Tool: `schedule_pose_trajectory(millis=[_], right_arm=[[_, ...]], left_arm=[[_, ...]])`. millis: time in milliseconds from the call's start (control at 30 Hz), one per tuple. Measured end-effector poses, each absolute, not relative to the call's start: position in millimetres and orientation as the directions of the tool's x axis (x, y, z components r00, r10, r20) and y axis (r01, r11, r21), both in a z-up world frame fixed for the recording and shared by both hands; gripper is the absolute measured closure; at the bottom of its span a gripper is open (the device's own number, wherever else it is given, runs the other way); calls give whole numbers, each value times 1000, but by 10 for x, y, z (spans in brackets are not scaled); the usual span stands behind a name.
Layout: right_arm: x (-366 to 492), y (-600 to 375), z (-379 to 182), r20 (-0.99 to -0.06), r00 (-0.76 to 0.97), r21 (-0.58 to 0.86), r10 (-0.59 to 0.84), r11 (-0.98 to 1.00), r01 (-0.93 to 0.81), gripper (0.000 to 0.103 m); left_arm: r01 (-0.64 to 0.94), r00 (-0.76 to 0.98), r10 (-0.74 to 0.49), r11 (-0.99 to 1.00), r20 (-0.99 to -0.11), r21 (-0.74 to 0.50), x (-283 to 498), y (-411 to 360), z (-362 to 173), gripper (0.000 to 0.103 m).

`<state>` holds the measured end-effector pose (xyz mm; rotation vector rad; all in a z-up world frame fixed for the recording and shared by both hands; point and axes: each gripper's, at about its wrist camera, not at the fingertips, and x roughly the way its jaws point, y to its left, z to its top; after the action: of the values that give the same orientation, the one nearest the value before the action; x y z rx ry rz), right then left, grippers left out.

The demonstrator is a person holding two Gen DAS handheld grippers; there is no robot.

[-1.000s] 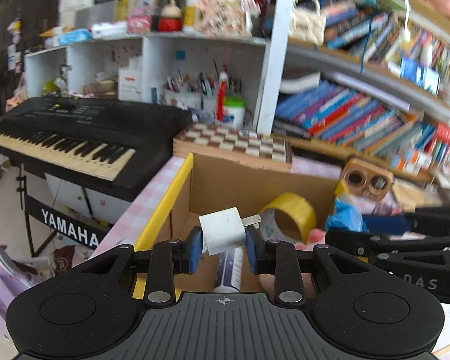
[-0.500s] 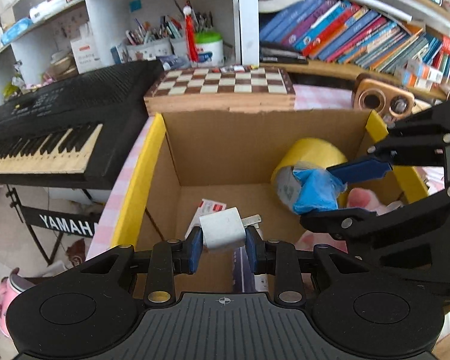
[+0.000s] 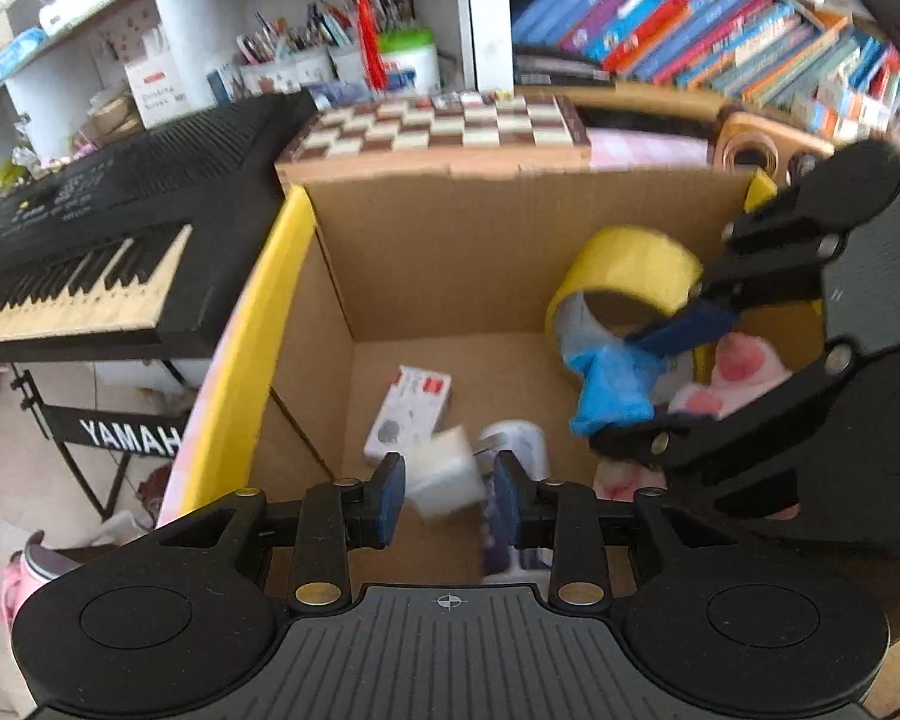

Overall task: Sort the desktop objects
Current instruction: 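Lower the plug and bag into the yellow box and open both tools, then withdraw both open tools from the yellow box back over the desk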

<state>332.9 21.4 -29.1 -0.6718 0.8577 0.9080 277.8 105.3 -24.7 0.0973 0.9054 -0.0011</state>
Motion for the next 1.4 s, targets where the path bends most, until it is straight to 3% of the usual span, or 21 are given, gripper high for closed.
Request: schedule_pose_trajectory(millis=[233, 400, 567, 767, 933, 1133, 1400], right_arm=[[3360, 208, -310, -857, 326, -107, 399, 480, -871, 66], [3352, 260, -298, -856, 326, -101, 401, 488, -867, 65], [3295, 263, -229, -833, 352, -101, 426, 510, -854, 53], [3148, 169, -64, -795, 409, -110, 448, 557, -823, 50], [2950, -66, 187, -732, 481, -100, 484, 621, -777, 47], [2648, -421, 467, -642, 589, -72, 491, 726, -684, 47], [2093, -833, 653, -558, 706, -47, 436, 833, -551, 47]], left_arm=[[2, 722, 49, 997, -690, 73, 2525, 1093, 43, 51], [-28, 755, 58, 998, -654, 56, 2353, 1125, 192, 50], [-55, 790, 67, 998, -609, 38, 2177, 1144, 326, 40], [-74, 822, 66, 997, -566, 9, 2001, 1181, 450, 32], [-61, 846, 51, 998, -531, -1, 1859, 1159, 538, 18], [-42, 871, 35, 999, -491, -2, 1635, 1084, 632, 11], [-13, 887, -1, 1000, -461, -27, 1286, 1065, 702, 11]])
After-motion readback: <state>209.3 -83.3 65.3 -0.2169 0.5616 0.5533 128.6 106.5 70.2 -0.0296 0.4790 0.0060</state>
